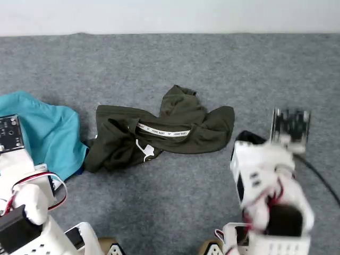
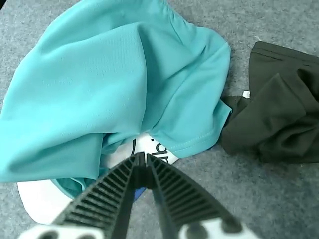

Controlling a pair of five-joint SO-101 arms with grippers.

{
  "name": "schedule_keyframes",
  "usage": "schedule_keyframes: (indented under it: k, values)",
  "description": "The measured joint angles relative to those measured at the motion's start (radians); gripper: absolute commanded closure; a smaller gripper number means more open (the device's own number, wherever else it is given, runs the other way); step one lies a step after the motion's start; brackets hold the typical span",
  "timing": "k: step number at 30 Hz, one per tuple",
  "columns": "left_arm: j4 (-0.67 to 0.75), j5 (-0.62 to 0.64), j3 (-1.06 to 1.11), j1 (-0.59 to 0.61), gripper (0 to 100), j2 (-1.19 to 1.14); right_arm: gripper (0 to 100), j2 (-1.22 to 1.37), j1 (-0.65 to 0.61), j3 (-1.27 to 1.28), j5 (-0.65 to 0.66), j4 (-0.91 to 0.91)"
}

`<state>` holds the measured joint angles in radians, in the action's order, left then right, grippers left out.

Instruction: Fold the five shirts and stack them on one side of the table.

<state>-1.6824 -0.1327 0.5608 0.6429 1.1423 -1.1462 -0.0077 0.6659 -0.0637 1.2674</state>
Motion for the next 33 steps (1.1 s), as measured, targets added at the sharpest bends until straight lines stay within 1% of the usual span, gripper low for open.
schedule_keyframes:
  k: [2,5,9,11,13,15,17,19,22,25,27,30,33]
  values:
    - [0.002,0.000,0.000,-0.008,99,0.000,99.0,0.153,0.000,-0.106,0.000,0.015]
    - [0.002,0.000,0.000,-0.057,99,0.000,99.0,0.359,0.003,-0.219,0.000,0.025]
    - [0.002,0.000,0.000,-0.123,99,0.000,98.3,0.557,0.003,-0.318,0.000,0.025]
    - [0.002,0.000,0.000,-0.133,99,0.000,96.1,0.635,-0.012,-0.353,0.006,0.020]
    - [0.002,0.000,0.000,-0.141,99,0.000,94.1,0.704,-0.051,-0.377,0.058,0.012]
    - [0.002,0.000,0.000,-0.141,99,0.000,93.9,0.758,-0.103,-0.384,0.155,0.003]
    - [0.002,0.000,0.000,-0.141,99,0.000,94.6,0.802,-0.169,-0.384,0.242,-0.017]
    - [0.002,0.000,0.000,-0.141,99,0.000,94.3,0.839,-0.245,-0.384,0.287,-0.040]
    - [0.009,0.000,0.000,-0.077,99,0.000,94.1,0.898,-0.347,-0.407,0.338,-0.087]
    - [0.051,0.000,0.029,0.044,99,0.000,94.0,0.967,-0.457,-0.453,0.387,-0.124]
    - [0.086,0.000,0.068,0.140,99,0.000,92.8,1.030,-0.525,-0.493,0.397,-0.138]
    - [0.132,0.000,0.126,0.259,99,-0.006,85.6,1.132,-0.609,-0.569,0.402,-0.141]
    - [0.150,-0.040,0.166,0.328,99,-0.006,79.6,1.246,-0.681,-0.660,0.402,-0.141]
